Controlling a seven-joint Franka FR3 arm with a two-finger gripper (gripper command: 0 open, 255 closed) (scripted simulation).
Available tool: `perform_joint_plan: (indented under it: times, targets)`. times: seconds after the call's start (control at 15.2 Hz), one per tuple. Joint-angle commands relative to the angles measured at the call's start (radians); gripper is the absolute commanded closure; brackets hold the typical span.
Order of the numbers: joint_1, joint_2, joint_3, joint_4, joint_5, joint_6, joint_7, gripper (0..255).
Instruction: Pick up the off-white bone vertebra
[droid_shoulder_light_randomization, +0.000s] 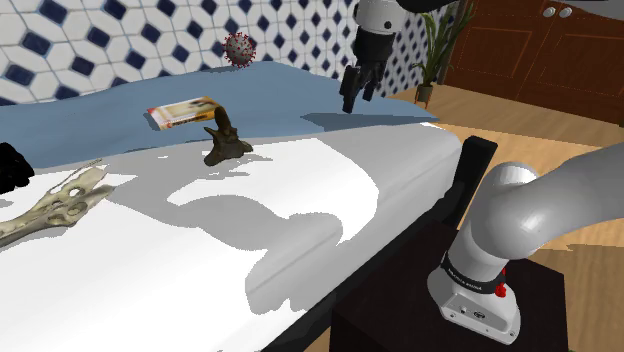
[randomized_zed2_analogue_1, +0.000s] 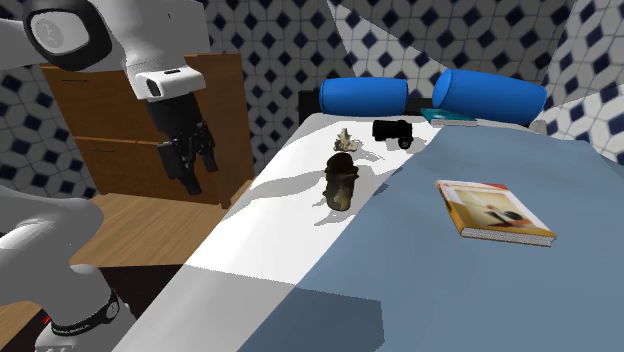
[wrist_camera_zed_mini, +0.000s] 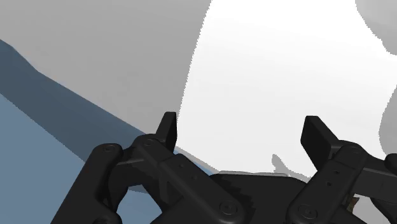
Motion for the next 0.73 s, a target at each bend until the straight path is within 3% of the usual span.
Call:
perform_joint_plan:
  times: [0.0,0.66]
  targets:
    - [0.000,0.000,0.000,0.000,0.000,0.000,0.000,0]
    - [0.024,0.409,0.116,0.318,0.011,0.017,0.116,0]
